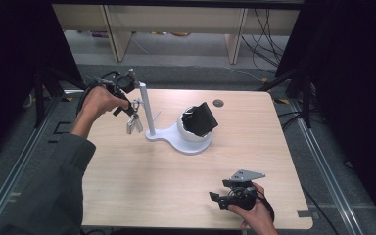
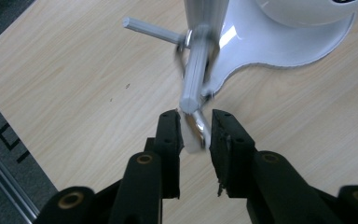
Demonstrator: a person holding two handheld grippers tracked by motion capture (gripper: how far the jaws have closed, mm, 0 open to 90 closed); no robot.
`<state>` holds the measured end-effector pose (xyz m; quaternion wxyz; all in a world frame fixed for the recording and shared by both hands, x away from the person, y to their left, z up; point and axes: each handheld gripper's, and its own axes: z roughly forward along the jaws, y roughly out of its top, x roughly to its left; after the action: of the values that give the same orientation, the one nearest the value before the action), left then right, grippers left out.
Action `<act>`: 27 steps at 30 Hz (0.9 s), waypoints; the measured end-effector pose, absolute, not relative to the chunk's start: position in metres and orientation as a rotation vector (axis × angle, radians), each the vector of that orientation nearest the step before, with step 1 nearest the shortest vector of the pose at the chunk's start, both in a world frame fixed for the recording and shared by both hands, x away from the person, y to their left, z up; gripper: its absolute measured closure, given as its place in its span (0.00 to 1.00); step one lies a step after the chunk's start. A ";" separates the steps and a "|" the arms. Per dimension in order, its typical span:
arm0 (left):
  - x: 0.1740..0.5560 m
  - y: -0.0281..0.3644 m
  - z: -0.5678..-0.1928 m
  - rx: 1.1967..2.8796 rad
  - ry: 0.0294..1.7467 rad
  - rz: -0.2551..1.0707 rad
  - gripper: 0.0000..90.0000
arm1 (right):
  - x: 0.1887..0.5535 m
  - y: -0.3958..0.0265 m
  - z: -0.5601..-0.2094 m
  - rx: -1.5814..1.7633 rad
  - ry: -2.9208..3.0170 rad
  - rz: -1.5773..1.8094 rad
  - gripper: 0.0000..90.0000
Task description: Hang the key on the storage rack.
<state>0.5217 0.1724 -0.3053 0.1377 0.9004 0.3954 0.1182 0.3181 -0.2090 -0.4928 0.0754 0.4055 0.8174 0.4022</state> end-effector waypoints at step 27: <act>0.483 0.198 -0.310 2.502 1.143 0.332 0.39 | 0.319 -0.210 -0.492 1.205 2.441 1.209 0.32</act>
<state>0.4835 0.1979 -0.3104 0.1846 0.8875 0.4055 0.1178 0.3189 -0.2098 -0.4924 0.0816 0.4032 0.8168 0.4044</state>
